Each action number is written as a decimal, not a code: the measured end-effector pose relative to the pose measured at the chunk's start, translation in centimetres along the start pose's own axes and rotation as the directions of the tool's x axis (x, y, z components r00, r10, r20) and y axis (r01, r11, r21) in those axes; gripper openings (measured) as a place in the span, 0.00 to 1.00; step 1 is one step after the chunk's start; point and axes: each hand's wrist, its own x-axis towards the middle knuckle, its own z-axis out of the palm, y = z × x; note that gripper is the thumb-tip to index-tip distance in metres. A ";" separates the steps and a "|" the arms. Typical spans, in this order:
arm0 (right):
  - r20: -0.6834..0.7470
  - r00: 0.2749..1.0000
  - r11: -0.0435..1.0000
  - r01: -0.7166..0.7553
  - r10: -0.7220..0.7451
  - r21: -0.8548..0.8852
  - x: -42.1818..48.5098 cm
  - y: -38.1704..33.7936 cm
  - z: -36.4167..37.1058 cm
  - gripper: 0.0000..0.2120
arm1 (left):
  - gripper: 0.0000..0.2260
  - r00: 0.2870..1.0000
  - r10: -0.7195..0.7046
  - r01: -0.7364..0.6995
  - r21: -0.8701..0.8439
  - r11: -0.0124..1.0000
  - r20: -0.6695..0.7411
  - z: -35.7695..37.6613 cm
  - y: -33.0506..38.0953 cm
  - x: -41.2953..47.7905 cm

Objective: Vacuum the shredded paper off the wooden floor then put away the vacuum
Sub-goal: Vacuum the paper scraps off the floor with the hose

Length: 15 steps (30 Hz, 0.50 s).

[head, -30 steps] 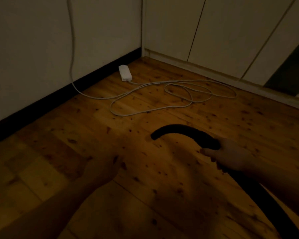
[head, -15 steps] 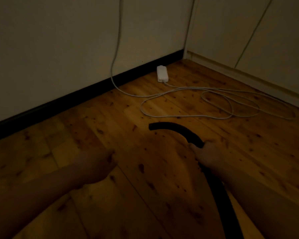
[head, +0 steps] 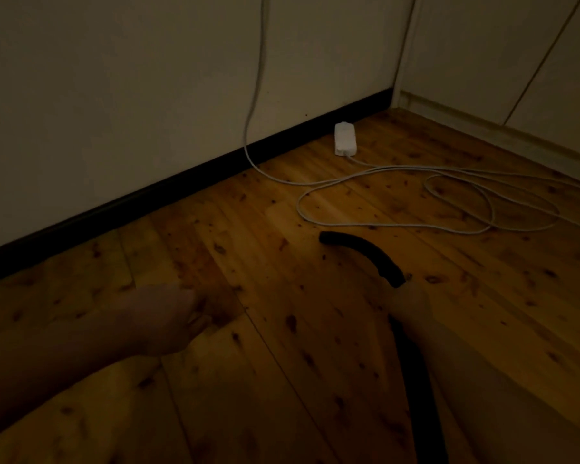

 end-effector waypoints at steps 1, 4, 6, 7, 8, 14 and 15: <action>0.009 1.000 1.000 -0.007 0.007 -0.026 0.0 -0.3 0.5 0.21 | 0.16 1.000 -0.011 0.011 -0.023 1.000 -0.007 0.2 -0.2 0.3; 0.045 0.999 0.985 0.014 -0.006 -0.173 -1.1 -1.4 1.7 0.21 | 0.16 0.999 -0.049 0.048 -0.159 0.986 -0.007 1.4 -0.6 0.8; 0.071 0.997 0.969 0.053 -0.037 -0.240 -2.2 -1.9 2.1 0.22 | 0.16 0.998 -0.065 0.058 -0.244 0.968 -0.021 2.5 -0.6 1.1; 0.083 0.994 0.955 0.086 -0.065 -0.284 -2.9 -2.3 2.3 0.22 | 0.16 0.996 -0.080 0.067 -0.291 0.954 -0.034 3.3 -0.9 1.1; 0.092 0.991 0.940 0.120 -0.095 -0.318 -3.6 -2.6 2.3 0.23 | 0.16 0.994 -0.097 0.075 -0.338 0.938 -0.048 4.3 -1.2 1.2; 0.152 0.958 0.821 0.286 -0.243 -0.494 -8.0 -4.9 3.0 0.19 | 0.18 0.979 -0.191 0.122 -0.562 0.818 -0.065 8.4 -2.8 1.5; 0.174 0.952 0.806 0.307 -0.254 -0.505 -8.7 -5.2 3.3 0.19 | 0.18 0.974 -0.220 0.144 -0.588 0.796 -0.059 9.0 -3.1 1.3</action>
